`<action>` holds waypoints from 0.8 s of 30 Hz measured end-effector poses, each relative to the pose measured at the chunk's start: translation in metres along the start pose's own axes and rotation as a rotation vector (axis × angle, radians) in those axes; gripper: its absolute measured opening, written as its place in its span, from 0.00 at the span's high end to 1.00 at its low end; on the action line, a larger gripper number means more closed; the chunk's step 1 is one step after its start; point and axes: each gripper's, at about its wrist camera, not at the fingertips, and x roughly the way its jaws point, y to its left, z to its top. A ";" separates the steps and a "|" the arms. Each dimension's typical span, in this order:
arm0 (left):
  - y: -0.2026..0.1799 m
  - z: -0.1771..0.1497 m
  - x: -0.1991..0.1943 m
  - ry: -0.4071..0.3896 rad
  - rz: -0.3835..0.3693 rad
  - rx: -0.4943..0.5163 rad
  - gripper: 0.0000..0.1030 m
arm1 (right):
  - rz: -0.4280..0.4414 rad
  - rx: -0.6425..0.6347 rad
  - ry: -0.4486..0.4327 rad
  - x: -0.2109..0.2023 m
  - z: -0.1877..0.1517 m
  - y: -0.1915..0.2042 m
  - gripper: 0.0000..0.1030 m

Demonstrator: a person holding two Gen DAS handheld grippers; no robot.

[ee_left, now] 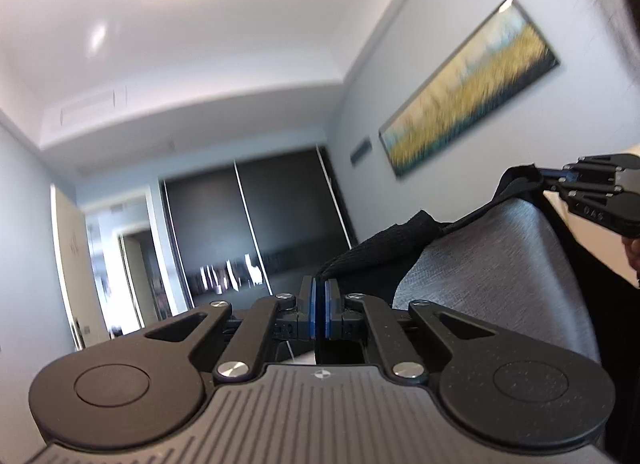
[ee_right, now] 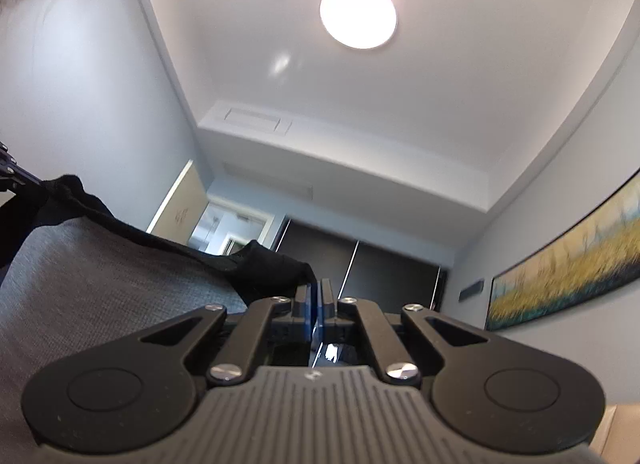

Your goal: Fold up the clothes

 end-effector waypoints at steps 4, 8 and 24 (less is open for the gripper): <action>0.007 -0.039 0.061 0.125 -0.008 -0.002 0.98 | 0.033 0.015 0.109 0.045 -0.047 0.008 0.96; 0.013 -0.088 0.140 0.266 -0.014 0.006 0.98 | 0.065 0.005 0.243 0.109 -0.107 0.021 0.96; 0.012 -0.401 0.419 0.850 -0.081 -0.123 0.98 | 0.221 -0.010 0.953 0.325 -0.469 0.120 0.96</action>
